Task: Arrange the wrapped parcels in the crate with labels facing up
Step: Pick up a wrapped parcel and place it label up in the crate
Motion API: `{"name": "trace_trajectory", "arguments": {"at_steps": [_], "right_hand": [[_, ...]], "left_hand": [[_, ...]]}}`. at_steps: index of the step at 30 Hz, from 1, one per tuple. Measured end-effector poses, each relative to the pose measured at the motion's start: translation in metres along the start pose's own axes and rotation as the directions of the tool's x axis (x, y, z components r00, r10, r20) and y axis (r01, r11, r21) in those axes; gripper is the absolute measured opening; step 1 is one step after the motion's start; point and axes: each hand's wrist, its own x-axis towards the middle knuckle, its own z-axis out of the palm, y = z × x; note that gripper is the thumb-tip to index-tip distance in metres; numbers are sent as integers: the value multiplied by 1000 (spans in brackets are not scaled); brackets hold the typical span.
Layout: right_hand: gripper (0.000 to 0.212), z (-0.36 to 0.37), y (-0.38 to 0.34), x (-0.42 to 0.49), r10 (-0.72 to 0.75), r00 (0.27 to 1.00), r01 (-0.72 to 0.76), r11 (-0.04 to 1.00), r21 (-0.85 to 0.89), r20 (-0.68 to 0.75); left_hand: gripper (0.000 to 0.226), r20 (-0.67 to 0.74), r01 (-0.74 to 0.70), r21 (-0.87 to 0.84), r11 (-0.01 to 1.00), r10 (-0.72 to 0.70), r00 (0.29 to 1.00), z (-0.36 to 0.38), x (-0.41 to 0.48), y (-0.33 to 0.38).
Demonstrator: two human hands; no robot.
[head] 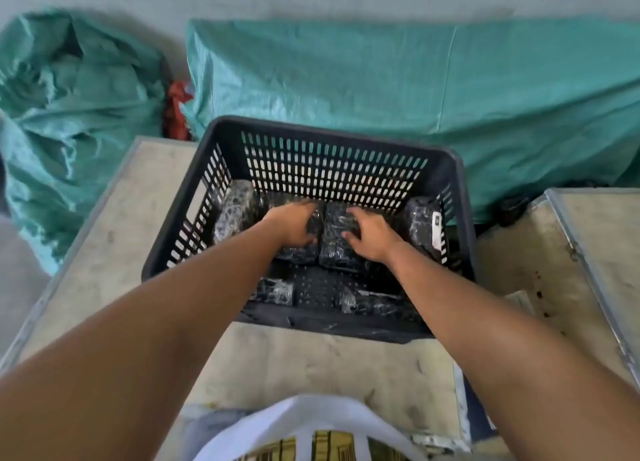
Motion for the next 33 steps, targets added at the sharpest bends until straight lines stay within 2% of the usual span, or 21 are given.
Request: {"name": "trace_trajectory", "arguments": {"at_steps": [2, 7, 11, 13, 21, 25, 27, 29, 33], "right_hand": [[71, 8, 5, 5, 9, 998, -5, 998, -69, 58], [104, 34, 13, 5, 72, 988, -56, 992, -117, 135], [133, 44, 15, 6, 128, 969, -59, 950, -306, 213], [139, 46, 16, 6, 139, 968, -59, 935, -349, 208], [115, 33, 7, 11, 134, 976, -67, 933, -353, 172], [100, 4, 4, 8, 118, 976, -73, 969, -236, 185], [92, -12, 5, 6, 48, 986, -25, 990, -139, 163], [80, -25, 9, 4, 2, 997, -5, 1000, 30, 80], [66, -38, 16, 3, 18, 991, 35, 918, 394, -131]], "left_hand": [[93, 66, -32, 38, 999, 29, 997, 8, 4, -2], [108, 220, -23, -25, 999, 28, 975, 37, 6, -12], [101, 199, 1, 29, 1000, -7, 980, 38, 7, -11], [100, 190, 7, 36, 999, -13, 982, 39, 7, -10], [100, 189, 12, -10, 1000, -10, 982, 38, 7, -13], [110, 180, 40, -99, 994, -22, 983, 38, 6, -15], [116, 161, 73, -175, 982, -44, 986, 38, 4, -16], [120, 139, 76, -233, 970, -44, 989, 35, 3, -16], [123, 21, -13, -357, 934, 22, 1000, 26, 1, -11]]}}
